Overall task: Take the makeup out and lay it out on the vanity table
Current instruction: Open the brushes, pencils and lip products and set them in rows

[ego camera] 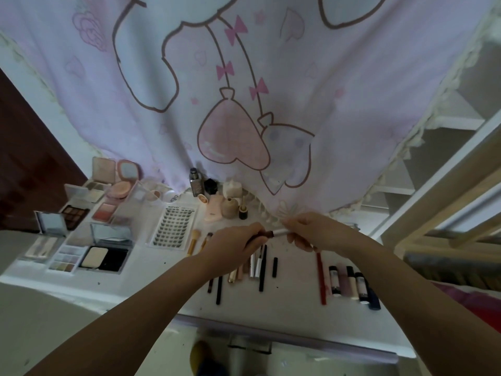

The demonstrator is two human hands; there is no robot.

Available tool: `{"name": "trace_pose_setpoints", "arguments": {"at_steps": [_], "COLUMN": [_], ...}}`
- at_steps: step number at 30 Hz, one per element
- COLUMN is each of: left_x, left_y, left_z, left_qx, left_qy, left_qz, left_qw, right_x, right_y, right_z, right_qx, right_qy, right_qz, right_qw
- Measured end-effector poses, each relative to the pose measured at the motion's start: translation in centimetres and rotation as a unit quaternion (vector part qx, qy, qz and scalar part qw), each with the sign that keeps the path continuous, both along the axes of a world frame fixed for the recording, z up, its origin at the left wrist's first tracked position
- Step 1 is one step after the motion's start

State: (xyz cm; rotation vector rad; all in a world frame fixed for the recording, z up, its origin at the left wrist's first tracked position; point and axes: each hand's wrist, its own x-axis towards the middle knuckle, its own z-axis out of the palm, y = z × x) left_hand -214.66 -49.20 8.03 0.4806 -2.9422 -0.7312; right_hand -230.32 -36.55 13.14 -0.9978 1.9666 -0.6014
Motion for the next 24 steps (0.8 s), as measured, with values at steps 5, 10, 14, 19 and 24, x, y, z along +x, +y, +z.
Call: {"name": "trace_pose_setpoints", "arguments": {"at_steps": [5, 10, 14, 19, 24], "left_x": [0.2, 0.0, 0.2, 0.3, 0.6], "left_y": [-0.1, 0.2, 0.1, 0.1, -0.2], "left_z": [-0.1, -0.4, -0.8, -1.2, -1.9], "left_qx": [0.012, 0.021, 0.031, 0.034, 0.031], "left_qy": [-0.005, 0.002, -0.008, -0.015, -0.022], "left_qz": [-0.001, -0.006, -0.003, -0.005, -0.010], "left_qw": [1.000, 1.000, 0.999, 0.999, 0.999], "right_x": [-0.2, -0.1, -0.3, -0.2, -0.2], "right_y": [0.3, 0.1, 0.3, 0.3, 0.3], "right_z": [0.1, -0.2, -0.5, -0.8, -1.2], "right_qx": [-0.005, -0.015, 0.010, -0.004, -0.003], "right_qy": [-0.013, 0.020, -0.018, -0.010, -0.046], "right_qz": [0.007, 0.009, 0.006, 0.016, -0.011], "right_qw": [1.000, 1.000, 1.000, 1.000, 0.999]}}
